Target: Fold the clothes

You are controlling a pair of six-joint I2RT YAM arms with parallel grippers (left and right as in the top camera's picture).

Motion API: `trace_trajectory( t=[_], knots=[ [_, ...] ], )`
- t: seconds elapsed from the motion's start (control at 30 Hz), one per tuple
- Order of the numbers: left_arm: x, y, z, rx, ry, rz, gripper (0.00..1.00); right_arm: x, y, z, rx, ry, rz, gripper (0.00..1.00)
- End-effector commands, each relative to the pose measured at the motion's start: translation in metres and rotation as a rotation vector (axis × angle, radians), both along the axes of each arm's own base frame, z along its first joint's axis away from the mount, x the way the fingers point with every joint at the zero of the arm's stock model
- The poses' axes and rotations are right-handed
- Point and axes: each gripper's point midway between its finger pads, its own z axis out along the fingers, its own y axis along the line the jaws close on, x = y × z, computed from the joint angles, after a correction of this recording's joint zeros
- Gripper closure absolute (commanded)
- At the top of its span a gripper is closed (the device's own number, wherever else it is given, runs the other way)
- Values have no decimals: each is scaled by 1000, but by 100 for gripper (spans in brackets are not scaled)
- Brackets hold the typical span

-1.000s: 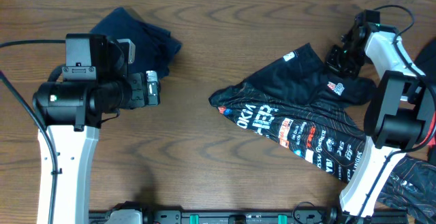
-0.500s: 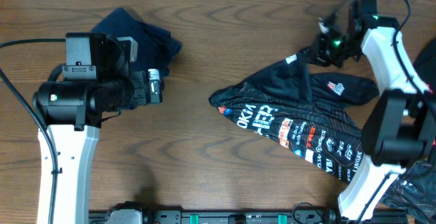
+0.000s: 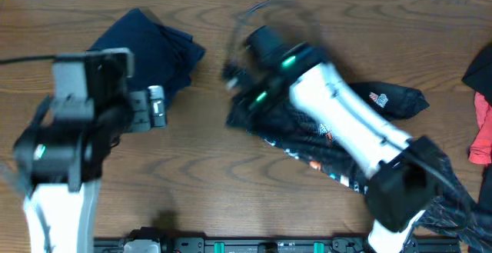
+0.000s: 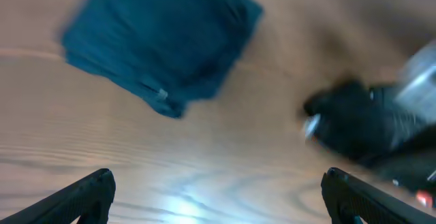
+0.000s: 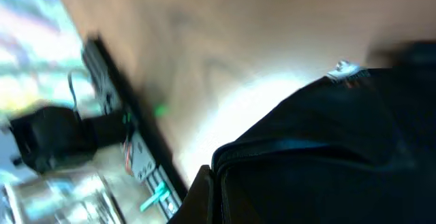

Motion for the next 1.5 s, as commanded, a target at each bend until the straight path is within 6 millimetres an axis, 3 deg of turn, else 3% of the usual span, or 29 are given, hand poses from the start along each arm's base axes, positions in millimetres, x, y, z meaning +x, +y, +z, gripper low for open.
trace_trajectory(
  t=[0.0, 0.07, 0.17, 0.23, 0.33, 0.4, 0.53, 0.73, 0.87, 1.03, 1.17, 1.33, 1.47],
  knots=[
    [-16, 15, 36, 74, -127, 49, 2, -38, 20, -10, -87, -83, 125, 99],
    [-23, 16, 43, 72, -160, 51, 2, -59, 28, -14, -124, -114, 184, 99],
    [-28, 16, 48, 71, -180, 51, 2, -73, 34, -17, -157, -149, 226, 96],
    [-28, 16, 48, 71, -179, 51, 2, -69, 30, -21, -195, -185, 222, 81],
    [-25, 15, 44, 68, -163, 49, 2, -50, 16, -25, -273, -207, 120, 49],
    [-23, 15, 38, 61, -136, 56, 2, -23, -3, -28, -340, -214, -18, 39],
    [-18, -2, 19, -13, -41, -8, 2, 32, -46, -29, -388, -169, -280, 35],
    [-12, -37, -28, -181, 212, -117, 2, 108, -145, -30, -424, -97, -628, 24],
    [-8, -46, -59, -230, 370, -128, 2, 146, -230, -31, -477, -62, -925, 21],
    [-1, -62, -76, -287, 458, -190, 2, 170, -308, -45, -467, 26, -1173, 26],
    [2, -74, -79, -293, 464, -240, 2, 173, -332, -74, -465, 132, -1219, 21],
    [6, -83, -77, -284, 442, -274, 2, 165, -340, -117, -554, 224, -1212, 11],
    [6, -84, -77, -283, 439, -278, 2, 166, -344, -145, -603, 261, -1245, 11]
  ],
)
